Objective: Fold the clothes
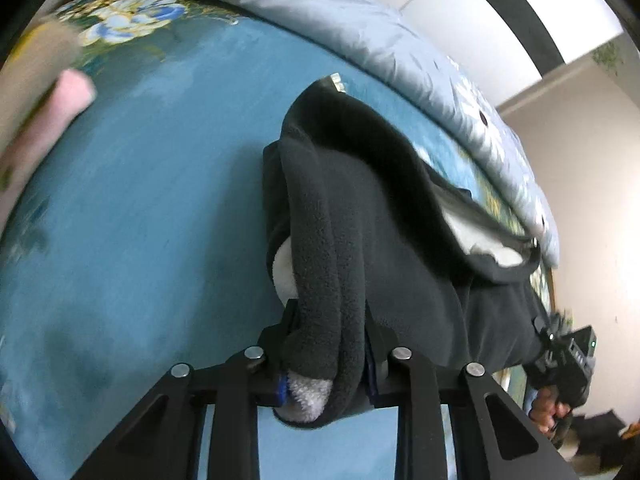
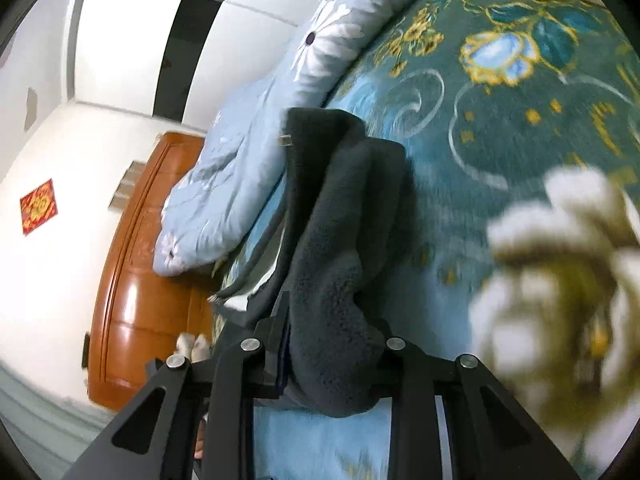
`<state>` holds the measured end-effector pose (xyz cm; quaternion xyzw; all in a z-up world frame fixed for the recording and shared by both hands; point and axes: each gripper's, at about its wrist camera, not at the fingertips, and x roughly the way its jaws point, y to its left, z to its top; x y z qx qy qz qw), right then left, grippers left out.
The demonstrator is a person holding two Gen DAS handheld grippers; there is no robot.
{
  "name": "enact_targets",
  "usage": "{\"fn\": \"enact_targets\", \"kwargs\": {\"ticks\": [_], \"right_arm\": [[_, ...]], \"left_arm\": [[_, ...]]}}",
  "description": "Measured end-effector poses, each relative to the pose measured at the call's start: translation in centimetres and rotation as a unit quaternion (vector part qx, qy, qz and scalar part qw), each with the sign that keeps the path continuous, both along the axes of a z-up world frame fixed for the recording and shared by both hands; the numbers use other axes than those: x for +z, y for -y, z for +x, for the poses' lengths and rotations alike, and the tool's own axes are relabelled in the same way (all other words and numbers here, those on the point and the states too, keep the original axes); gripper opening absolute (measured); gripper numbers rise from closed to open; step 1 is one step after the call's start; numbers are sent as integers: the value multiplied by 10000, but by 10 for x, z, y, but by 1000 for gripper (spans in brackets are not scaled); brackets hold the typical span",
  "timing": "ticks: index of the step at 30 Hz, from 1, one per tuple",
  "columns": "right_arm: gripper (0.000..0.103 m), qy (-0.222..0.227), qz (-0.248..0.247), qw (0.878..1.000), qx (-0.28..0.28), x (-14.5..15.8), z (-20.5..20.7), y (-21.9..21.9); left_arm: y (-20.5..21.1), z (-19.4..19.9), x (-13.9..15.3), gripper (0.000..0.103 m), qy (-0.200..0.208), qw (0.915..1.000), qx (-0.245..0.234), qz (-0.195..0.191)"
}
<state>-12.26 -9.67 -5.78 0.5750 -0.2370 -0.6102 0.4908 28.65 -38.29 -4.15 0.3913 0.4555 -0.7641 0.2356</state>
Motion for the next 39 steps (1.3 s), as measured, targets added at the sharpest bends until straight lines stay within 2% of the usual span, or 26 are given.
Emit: {"fn": "enact_targets", "kwargs": {"ticks": [3, 6, 8, 12, 14, 16, 17, 18, 21, 23, 27, 33, 37, 38, 39], "right_arm": [[27, 63, -10, 9998, 202, 1, 31, -29], [27, 167, 41, 9994, 290, -7, 53, -52], [27, 267, 131, 9992, 260, -18, 59, -61], [27, 488, 140, 9986, 156, -31, 55, -66], [32, 323, 246, 9989, 218, -26, 54, -64], [34, 116, 397, 9987, 285, -20, 53, -63], [37, 1, 479, 9983, 320, -17, 52, -64], [38, -105, 539, 9979, 343, -15, 51, -66], [41, -495, 747, 9957, 244, -4, 39, -69], [46, -675, 767, 9946, 197, 3, 28, -65], [49, -811, 723, 9934, 363, 9, 6, -36], [50, -664, 863, 9923, 592, -4, -22, 17], [50, -444, 793, 9940, 612, -16, -37, 29], [50, -437, 749, 9945, 588, -17, -39, 29], [49, -465, 709, 9948, 567, -17, -40, 30]], "left_arm": [[-18, 42, 5, 20, -114, 9999, -91, 46], [-30, 56, -8, 20, -143, 9997, -16, 213], [-25, 57, -16, 20, -194, 9990, 64, 391], [-22, 45, -12, 23, -250, 9995, 38, 213], [-22, 39, -9, 29, -191, 9998, -20, 57], [-19, 36, -7, 42, -77, 9999, -64, -86], [-16, 31, -7, 53, -54, 9998, -67, -151], [-13, 41, -7, 59, -68, 9998, -52, -194], [1, 49, -4, 63, -103, 9995, 13, -306], [23, 9, -13, 64, -103, 9995, 12, -303], [54, -30, -24, 65, -102, 9997, -67, -218], [77, -66, -32, 65, -63, 9994, -335, -42], [83, -77, -37, 62, -164, 9990, -418, 25], [82, -77, -36, 48, -190, 9989, -418, -62], [79, -77, -34, 30, -193, 9987, -444, -134]]}}
